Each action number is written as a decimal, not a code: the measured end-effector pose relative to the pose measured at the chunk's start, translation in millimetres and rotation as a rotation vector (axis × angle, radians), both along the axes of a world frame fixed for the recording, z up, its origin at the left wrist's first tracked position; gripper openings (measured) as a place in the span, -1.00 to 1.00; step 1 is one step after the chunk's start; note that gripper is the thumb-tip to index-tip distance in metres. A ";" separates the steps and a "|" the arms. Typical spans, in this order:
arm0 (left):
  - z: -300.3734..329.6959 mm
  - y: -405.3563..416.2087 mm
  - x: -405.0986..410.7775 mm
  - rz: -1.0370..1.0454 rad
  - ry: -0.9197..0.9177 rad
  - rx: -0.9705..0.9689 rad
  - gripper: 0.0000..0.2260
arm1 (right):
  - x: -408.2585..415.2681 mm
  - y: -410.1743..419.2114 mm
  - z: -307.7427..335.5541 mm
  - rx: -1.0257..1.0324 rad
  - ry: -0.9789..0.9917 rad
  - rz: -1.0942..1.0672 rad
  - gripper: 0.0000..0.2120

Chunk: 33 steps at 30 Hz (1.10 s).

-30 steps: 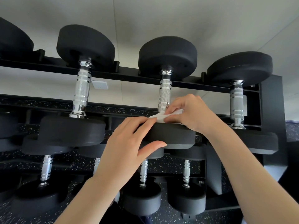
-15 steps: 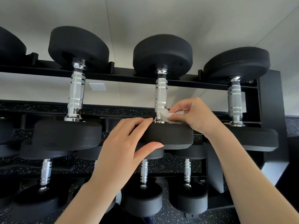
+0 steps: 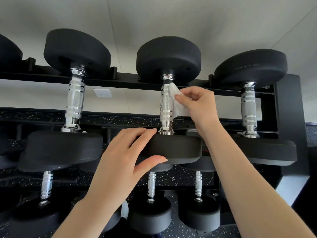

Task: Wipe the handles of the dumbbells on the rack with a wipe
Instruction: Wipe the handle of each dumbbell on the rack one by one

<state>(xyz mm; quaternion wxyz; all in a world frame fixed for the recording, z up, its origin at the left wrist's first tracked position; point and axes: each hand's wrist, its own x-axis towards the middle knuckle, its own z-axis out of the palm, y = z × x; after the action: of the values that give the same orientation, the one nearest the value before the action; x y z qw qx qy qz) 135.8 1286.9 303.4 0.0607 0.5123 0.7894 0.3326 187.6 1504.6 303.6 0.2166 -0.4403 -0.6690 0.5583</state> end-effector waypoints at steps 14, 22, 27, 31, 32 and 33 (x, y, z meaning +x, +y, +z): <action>0.3 0.2 -0.4 -0.009 0.009 0.005 -0.50 | -25.5 11.5 -4.5 -0.334 0.240 -0.082 -0.95; -2.0 0.0 1.2 -0.002 0.006 -0.008 -0.50 | -23.6 23.2 -12.6 -0.484 0.302 0.064 -0.91; -1.1 -0.2 2.3 0.002 0.003 -0.021 -0.48 | -22.6 24.7 -17.2 -0.644 0.381 0.054 -0.78; -0.2 -0.6 2.5 0.004 -0.004 -0.037 -0.47 | -17.7 27.4 -22.8 -0.759 0.388 0.088 -0.74; -0.1 -0.6 2.5 0.005 -0.006 -0.037 -0.47 | -15.9 27.4 -24.8 -0.777 0.381 0.104 -0.74; 0.0 -0.6 2.6 0.005 -0.007 -0.037 -0.47 | -14.2 27.2 -27.0 -0.790 0.373 0.125 -0.75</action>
<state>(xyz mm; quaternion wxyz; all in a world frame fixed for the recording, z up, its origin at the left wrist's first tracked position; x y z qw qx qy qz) 138.4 1286.3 303.4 0.0722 0.5078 0.7967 0.3197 173.4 1531.8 276.6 0.1147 -0.3398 -0.3788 0.8531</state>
